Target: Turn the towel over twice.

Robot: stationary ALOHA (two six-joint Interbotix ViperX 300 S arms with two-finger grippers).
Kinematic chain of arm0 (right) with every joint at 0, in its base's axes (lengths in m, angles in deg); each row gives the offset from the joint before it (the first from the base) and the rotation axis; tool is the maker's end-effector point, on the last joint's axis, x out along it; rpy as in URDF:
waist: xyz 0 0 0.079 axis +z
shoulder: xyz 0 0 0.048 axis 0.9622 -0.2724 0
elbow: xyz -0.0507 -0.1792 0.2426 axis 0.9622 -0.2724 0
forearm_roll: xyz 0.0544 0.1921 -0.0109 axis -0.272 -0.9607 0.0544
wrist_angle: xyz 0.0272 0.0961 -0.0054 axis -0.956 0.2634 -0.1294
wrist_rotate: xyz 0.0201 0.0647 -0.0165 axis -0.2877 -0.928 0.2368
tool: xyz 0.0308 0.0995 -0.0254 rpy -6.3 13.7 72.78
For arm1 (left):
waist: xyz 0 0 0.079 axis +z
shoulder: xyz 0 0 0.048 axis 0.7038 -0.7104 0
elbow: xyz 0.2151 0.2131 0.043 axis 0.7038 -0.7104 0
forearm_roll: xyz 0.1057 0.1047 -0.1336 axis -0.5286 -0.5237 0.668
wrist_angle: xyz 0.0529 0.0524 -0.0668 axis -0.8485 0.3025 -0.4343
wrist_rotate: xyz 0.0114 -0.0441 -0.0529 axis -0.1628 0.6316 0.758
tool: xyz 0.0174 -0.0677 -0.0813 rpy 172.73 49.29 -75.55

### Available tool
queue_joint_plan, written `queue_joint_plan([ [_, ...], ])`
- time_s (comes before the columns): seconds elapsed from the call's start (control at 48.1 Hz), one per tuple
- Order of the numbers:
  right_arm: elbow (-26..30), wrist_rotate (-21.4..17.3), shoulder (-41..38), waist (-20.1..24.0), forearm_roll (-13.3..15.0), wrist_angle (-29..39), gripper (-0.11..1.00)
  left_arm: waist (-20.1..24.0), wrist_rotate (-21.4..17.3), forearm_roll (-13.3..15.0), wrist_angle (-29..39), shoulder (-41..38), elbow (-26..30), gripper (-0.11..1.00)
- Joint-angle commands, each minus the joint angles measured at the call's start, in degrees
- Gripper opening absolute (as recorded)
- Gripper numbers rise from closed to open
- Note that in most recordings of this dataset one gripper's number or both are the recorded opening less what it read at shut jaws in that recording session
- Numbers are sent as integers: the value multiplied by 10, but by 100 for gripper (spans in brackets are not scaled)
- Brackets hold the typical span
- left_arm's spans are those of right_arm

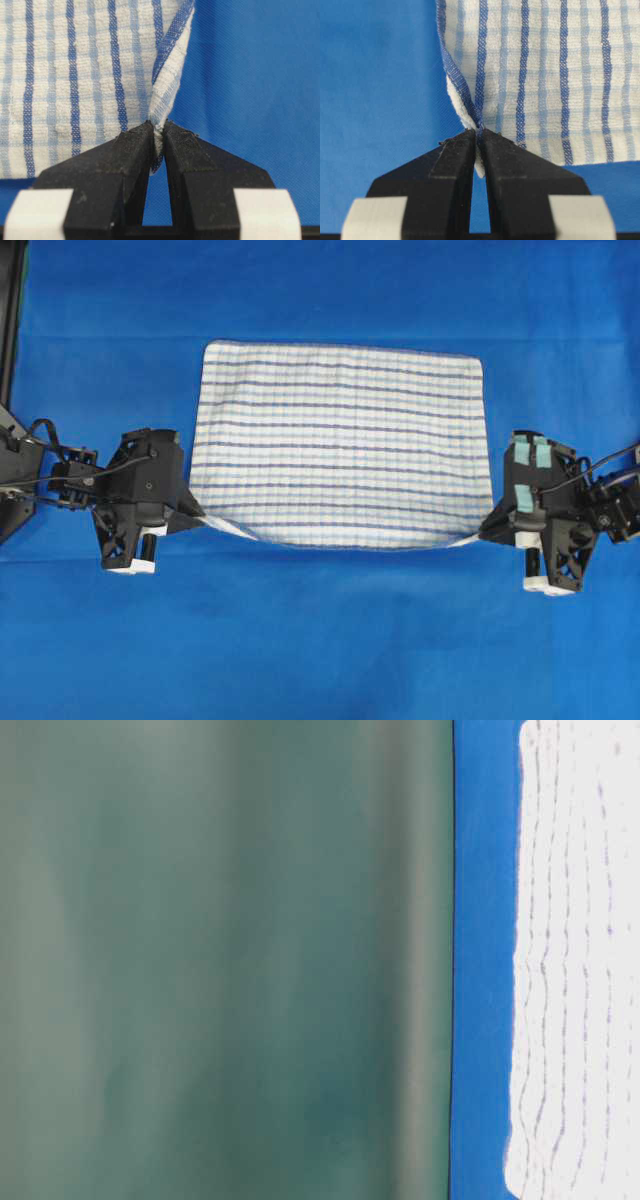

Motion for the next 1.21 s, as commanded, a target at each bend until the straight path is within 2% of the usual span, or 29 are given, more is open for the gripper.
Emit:
queue_joint_plan([
  [0.0,4,-5,-7,7,-2,-11,8,-9,0,1,-1,-1,12,7],
  [0.312,5,-15,-39,8,-3,-15,8,-13,0,1,15,-1,12,7],
  [0.374,5,-15,-39,8,-4,-14,8,-13,0,1,17,-1,12,10],
  [0.499,7,-15,-39,7,-5,-13,9,-13,0,1,22,-2,13,24],
  [0.562,8,-16,-39,8,-5,-14,9,-17,0,1,25,-2,13,37],
  [0.603,8,-16,-39,7,-6,-14,14,-19,0,1,27,-2,14,44],
  [0.707,10,-15,-39,8,-4,-11,45,-23,-1,1,31,1,16,68],
  [0.791,12,-14,-36,7,-1,-3,65,-23,-3,1,31,5,21,77],
  [0.832,15,-14,-33,7,1,4,66,-23,-4,1,31,10,25,80],
  [0.915,21,-13,-24,7,4,19,59,-23,-9,1,34,21,31,80],
  [0.978,25,-12,-15,7,9,31,60,-20,-10,1,40,33,35,79],
  [1.186,40,-10,33,-2,46,63,60,4,-11,0,75,101,47,79],
])
